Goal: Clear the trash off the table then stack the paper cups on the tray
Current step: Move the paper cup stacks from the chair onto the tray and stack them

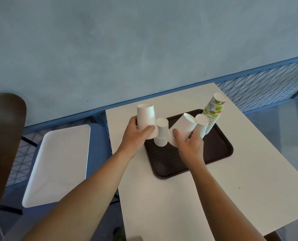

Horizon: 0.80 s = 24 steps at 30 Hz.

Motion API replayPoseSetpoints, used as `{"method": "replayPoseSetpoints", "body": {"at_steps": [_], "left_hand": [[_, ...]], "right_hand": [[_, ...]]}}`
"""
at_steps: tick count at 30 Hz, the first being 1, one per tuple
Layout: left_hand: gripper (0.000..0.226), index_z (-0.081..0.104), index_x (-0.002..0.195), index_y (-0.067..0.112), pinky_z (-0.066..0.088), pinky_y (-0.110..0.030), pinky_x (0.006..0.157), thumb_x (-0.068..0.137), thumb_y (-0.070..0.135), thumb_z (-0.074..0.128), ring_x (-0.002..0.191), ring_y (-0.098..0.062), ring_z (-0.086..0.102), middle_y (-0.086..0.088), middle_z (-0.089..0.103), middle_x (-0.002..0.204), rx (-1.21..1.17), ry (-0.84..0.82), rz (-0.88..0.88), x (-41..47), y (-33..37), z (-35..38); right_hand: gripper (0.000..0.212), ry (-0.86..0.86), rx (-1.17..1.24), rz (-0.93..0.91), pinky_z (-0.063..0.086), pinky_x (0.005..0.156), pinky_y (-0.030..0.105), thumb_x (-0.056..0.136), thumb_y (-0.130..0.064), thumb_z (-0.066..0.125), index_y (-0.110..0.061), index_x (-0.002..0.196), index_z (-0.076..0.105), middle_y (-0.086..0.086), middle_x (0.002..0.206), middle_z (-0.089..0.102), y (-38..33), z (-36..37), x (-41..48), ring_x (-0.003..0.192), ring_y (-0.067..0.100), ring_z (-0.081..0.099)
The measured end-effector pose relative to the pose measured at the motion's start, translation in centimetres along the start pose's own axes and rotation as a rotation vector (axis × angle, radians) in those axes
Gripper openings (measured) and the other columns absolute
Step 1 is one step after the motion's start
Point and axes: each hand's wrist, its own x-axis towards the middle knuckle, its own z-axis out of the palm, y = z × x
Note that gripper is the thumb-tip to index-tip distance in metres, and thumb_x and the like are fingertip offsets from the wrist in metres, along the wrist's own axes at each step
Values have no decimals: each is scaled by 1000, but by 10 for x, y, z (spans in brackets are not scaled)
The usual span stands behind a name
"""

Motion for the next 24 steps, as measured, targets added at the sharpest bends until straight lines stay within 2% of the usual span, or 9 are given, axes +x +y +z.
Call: {"method": "replayPoseSetpoints", "body": {"at_steps": [3, 5, 8, 13, 17, 19, 21, 22, 24], "left_hand": [[68, 46, 137, 23, 49, -16, 81, 82, 29, 85, 109, 4, 60, 16, 60, 122, 27, 7, 67, 20, 10, 13], [77, 43, 141, 22, 52, -25, 92, 80, 34, 88, 115, -4, 60, 12, 59, 130, 64, -20, 93, 33, 13, 22], [84, 37, 144, 22, 52, -31, 98, 79, 37, 88, 119, -12, 59, 8, 56, 137, 127, -65, 117, 48, 10, 34], [84, 34, 144, 27, 51, -43, 106, 79, 36, 88, 124, -18, 58, 6, 56, 140, 196, -124, 113, 61, -13, 49], [83, 36, 148, 24, 48, -42, 108, 82, 33, 87, 129, -23, 56, 2, 57, 145, 307, -170, 87, 64, -31, 58], [83, 39, 149, 25, 46, -42, 110, 81, 32, 87, 131, -22, 55, 3, 56, 146, 353, -210, 62, 65, -35, 60], [89, 41, 148, 27, 46, -40, 110, 75, 32, 92, 129, -19, 55, 8, 57, 143, 372, -247, 33, 64, -39, 58], [96, 39, 149, 30, 47, -42, 111, 70, 34, 95, 128, -17, 55, 9, 57, 141, 386, -254, 23, 65, -41, 57], [116, 29, 154, 36, 45, -49, 113, 61, 48, 96, 134, -21, 51, 6, 51, 148, 463, -237, -3, 66, -48, 51]], "right_hand": [[38, 20, -1, 15, 43, 68, 16, 89, -38, 74, -28, 115, 47, -17, 101, 59, 7, 1, -6, 94, 1, 60], [38, 50, 2, 6, 43, 68, 13, 89, -38, 74, -29, 115, 48, -19, 103, 59, 7, 1, -7, 93, -5, 59], [39, 99, 20, -16, 43, 69, 11, 88, -38, 75, -31, 115, 49, -23, 103, 59, 7, -2, -6, 94, -15, 58], [51, 155, 42, -66, 48, 73, 9, 86, -38, 77, -22, 127, 51, -15, 115, 62, 5, -6, 1, 106, -3, 60], [49, 116, 55, -109, 49, 76, 6, 86, -34, 79, -28, 125, 49, -29, 110, 57, -2, -4, 10, 102, -18, 56], [51, 79, 42, -121, 51, 80, 11, 86, -36, 79, -30, 125, 47, -31, 110, 54, -6, 1, 18, 102, -18, 55], [54, 57, 24, -131, 56, 89, 28, 83, -43, 79, -35, 124, 46, -27, 112, 57, -9, 8, 27, 107, -7, 58], [55, 54, 7, -146, 56, 92, 36, 81, -47, 79, -37, 124, 46, -22, 113, 59, -9, 13, 33, 109, 0, 60], [61, 45, -41, -180, 55, 95, 43, 78, -51, 79, -34, 128, 47, -14, 119, 61, -6, 24, 44, 114, 8, 60]]}}
